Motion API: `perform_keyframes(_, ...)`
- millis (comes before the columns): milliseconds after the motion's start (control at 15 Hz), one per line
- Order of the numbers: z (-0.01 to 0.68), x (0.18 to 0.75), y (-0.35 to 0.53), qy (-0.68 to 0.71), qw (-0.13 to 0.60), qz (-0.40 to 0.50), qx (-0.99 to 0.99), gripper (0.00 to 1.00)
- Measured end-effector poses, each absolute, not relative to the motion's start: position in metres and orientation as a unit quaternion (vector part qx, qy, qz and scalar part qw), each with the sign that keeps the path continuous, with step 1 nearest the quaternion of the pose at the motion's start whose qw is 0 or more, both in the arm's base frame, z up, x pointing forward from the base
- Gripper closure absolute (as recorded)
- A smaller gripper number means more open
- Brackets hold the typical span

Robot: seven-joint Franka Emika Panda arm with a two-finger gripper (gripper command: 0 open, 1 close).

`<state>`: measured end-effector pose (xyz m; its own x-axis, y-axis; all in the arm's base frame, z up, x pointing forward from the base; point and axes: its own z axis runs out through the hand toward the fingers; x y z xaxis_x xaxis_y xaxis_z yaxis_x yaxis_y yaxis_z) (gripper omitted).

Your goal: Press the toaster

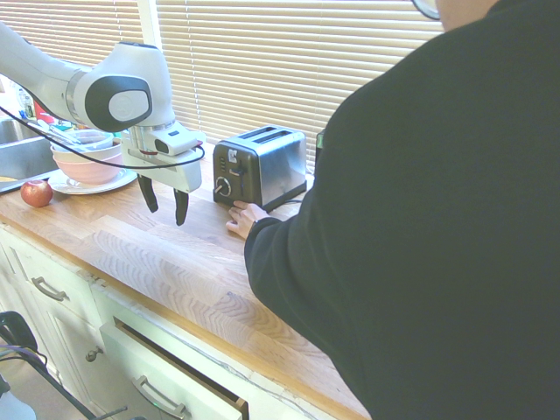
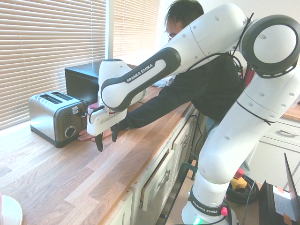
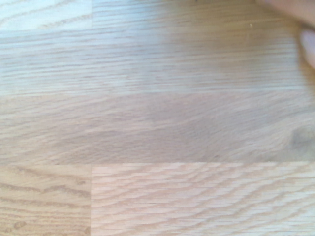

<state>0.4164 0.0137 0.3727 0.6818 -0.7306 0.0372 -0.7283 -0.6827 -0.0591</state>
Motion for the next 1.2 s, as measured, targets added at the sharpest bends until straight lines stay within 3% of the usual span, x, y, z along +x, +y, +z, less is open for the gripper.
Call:
perform_keyframes(267,0.38,0.424,0.01,0.395,0.022,-0.049,-0.917,0.0)
perform_keyframes(600,0.438,0.47,0.011,0.372,0.023,-0.11,-0.922,0.0)
perform_keyframes(1200,0.461,0.538,0.011,0.365,0.024,-0.129,-0.922,0.0)
